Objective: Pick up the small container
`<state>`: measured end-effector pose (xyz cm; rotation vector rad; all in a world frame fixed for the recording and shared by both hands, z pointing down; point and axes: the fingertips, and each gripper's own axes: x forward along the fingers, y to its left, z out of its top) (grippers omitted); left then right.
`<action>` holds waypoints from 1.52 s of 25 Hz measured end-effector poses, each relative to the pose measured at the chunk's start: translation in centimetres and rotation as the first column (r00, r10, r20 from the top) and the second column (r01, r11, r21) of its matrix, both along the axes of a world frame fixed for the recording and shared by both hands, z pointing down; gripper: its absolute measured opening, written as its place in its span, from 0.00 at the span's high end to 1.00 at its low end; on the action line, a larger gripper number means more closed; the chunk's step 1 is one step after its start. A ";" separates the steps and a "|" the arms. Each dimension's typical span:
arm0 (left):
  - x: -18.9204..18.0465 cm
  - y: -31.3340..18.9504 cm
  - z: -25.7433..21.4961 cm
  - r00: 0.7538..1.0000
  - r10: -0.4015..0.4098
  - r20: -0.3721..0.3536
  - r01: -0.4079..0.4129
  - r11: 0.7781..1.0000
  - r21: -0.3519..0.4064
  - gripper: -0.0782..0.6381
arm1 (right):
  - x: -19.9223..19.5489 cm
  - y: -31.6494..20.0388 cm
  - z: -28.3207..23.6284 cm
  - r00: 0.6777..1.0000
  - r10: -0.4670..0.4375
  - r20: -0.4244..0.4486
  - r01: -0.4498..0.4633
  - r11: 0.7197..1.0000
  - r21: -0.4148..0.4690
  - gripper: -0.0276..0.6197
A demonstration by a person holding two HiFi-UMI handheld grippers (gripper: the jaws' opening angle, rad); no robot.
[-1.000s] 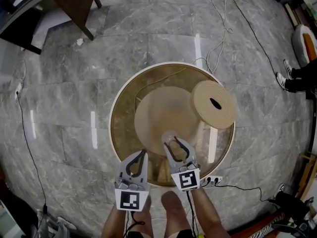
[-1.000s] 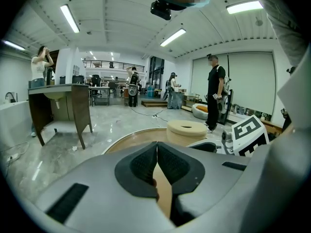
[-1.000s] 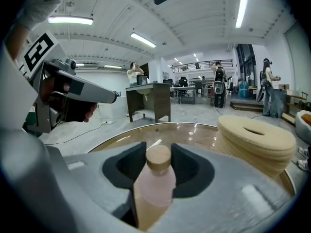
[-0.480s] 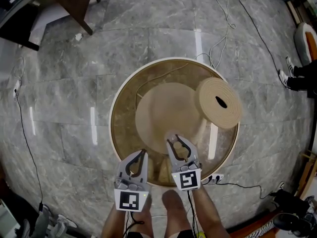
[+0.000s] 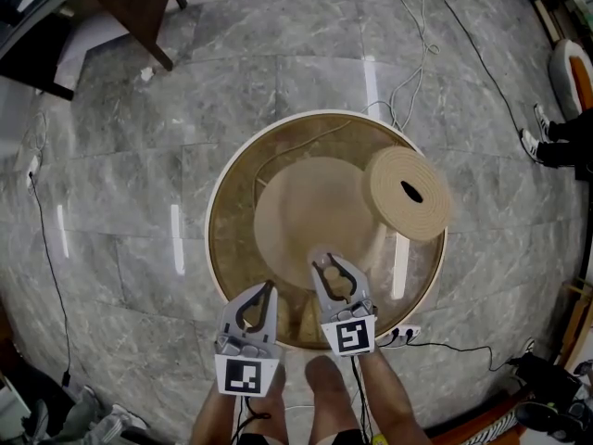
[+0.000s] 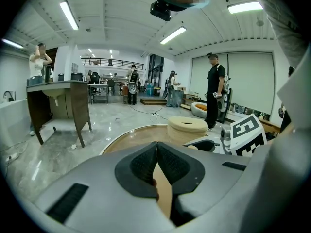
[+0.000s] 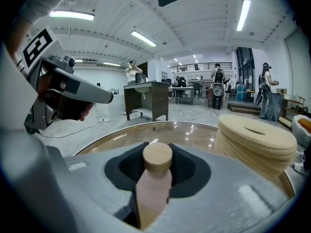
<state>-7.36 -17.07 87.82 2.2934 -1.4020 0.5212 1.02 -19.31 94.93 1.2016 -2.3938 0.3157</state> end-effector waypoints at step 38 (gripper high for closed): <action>0.1 5.0 -38.9 0.988 0.106 0.109 -0.136 0.937 0.322 0.87 | 0.7 6.0 -45.3 0.998 -0.003 0.069 -0.013 0.975 0.220 0.77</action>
